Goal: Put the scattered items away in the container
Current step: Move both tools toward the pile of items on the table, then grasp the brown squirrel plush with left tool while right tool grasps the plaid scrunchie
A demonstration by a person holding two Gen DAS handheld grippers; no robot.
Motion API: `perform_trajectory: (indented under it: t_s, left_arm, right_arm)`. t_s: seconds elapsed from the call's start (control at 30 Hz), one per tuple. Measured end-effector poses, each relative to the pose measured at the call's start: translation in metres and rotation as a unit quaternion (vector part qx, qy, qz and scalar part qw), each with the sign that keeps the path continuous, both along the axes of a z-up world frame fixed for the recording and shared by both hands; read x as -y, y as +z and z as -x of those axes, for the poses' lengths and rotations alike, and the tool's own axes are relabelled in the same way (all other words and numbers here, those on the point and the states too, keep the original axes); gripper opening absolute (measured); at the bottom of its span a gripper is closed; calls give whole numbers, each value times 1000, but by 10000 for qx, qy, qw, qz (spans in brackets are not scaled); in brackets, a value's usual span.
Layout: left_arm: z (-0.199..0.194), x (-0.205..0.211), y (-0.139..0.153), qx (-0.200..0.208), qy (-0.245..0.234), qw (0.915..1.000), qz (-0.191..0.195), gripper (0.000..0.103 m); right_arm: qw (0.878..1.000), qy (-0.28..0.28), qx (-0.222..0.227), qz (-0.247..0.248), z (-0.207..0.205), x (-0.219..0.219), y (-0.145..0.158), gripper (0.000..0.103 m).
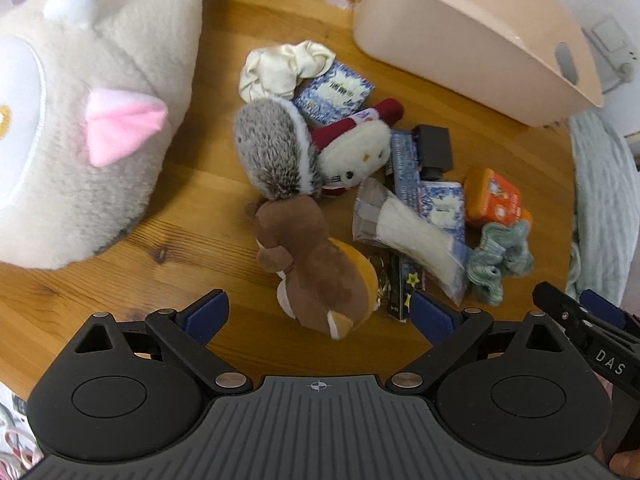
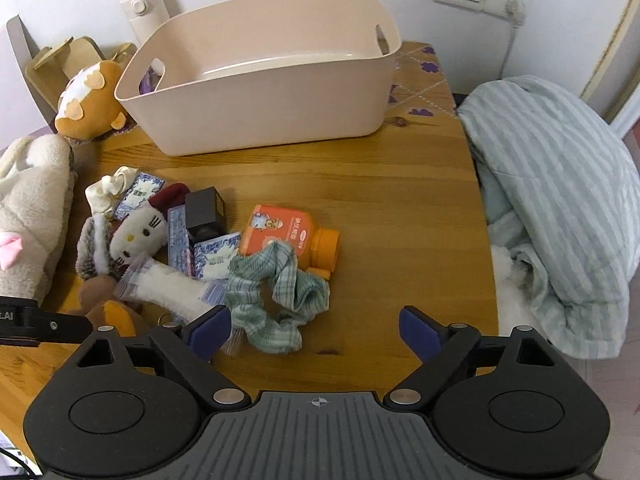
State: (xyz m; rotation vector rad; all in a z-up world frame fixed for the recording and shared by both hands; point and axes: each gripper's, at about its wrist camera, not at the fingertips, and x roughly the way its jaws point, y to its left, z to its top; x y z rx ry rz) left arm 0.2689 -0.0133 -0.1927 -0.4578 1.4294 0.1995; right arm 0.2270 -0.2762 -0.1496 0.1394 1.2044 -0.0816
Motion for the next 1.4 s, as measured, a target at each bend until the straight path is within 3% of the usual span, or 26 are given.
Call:
perform_trajectory:
  t_s: [0.23, 0.43, 0.63, 0.83, 0.9, 1.03, 1.33, 1.4]
  left_arm:
    - [-13, 1, -24, -270, 122, 9996, -13, 99]
    - [-19, -6, -43, -492, 563, 9966, 342, 94]
    - [-21, -7, -55, -637, 779, 9943, 360, 91]
    - [-22, -9, -63, -682, 945, 9923, 415, 90]
    - [-24, -6, -65, -678, 894, 9929, 386, 84]
    - [-26, 0, -72, -709, 799, 9934, 414, 71]
    - [-25, 7, -72, -508, 546, 9968, 296, 67]
    - [-23, 7, -70, -442, 536, 9973, 223, 67]
  right_arm:
    - [9989, -112, -217, -409, -20, 6, -21, 92]
    - [9954, -298, -411, -809, -30, 12, -35, 92]
    - [9926, -375, -668, -946, -40, 9, -51, 92]
    - [9870, -507, -905, -1228, -43, 9, -68, 84]
    - [9860, -535, -957, -1259, -44, 8, -72, 82]
    - [9846, -681, -976, -1282, -44, 9, -77, 73]
    - [9824, -806, -843, -1458, -40, 12, -79, 28]
    - [9814, -838, -825, -1517, -38, 13, -80, 23]
